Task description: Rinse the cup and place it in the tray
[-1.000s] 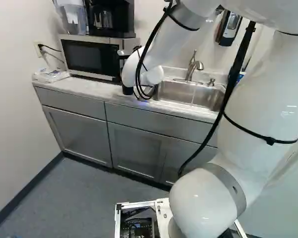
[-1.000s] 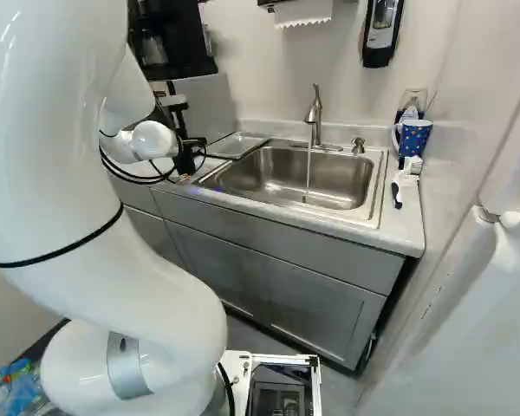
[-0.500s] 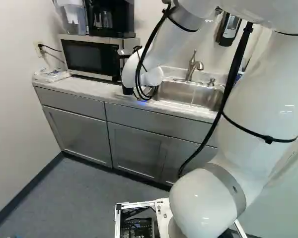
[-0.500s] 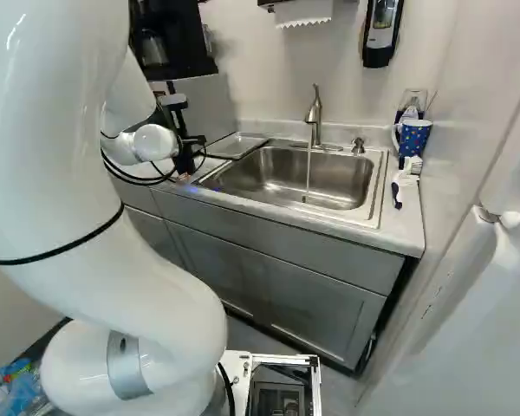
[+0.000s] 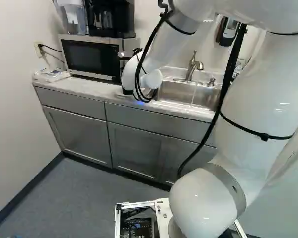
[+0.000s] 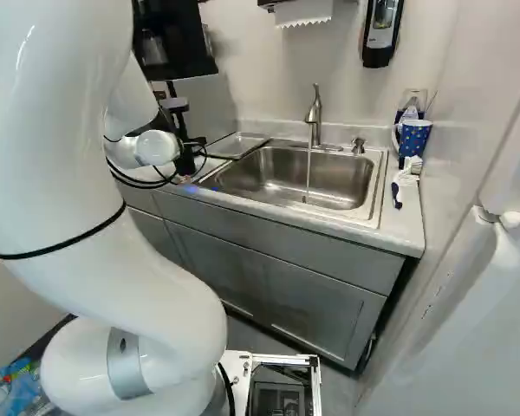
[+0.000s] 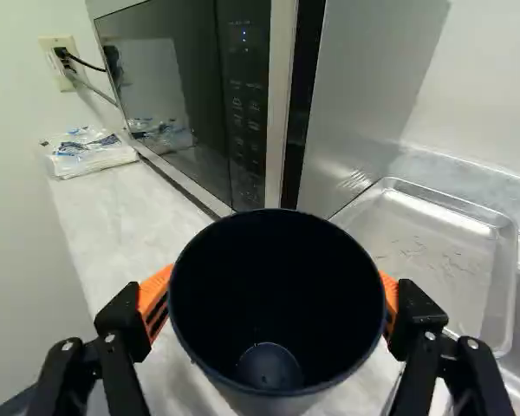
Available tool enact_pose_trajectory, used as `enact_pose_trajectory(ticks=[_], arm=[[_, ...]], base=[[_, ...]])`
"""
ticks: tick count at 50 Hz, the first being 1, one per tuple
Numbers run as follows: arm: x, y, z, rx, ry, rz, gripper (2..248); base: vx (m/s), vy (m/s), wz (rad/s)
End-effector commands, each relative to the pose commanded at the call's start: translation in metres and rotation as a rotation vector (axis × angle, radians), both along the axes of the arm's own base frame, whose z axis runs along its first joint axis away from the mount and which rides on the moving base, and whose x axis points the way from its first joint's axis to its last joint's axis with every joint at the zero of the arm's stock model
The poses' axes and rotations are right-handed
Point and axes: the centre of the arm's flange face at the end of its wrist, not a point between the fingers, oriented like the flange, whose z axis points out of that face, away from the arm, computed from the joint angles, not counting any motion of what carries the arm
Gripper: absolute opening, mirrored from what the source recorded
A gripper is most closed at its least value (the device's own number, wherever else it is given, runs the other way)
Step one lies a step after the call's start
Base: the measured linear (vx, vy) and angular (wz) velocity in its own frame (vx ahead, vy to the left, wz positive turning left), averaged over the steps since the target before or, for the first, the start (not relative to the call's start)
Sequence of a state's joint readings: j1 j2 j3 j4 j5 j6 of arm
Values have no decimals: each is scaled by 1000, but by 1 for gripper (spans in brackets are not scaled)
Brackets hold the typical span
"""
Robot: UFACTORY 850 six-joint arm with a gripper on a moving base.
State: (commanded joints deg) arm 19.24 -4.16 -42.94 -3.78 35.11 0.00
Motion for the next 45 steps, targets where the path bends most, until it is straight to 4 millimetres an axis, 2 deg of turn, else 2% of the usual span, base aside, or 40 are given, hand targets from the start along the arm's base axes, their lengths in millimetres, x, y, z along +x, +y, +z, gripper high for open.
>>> enact_pose_trajectory(ticks=[45], arm=[[-28,-8,0,-1,2,2,247]], base=[[0,0,0]])
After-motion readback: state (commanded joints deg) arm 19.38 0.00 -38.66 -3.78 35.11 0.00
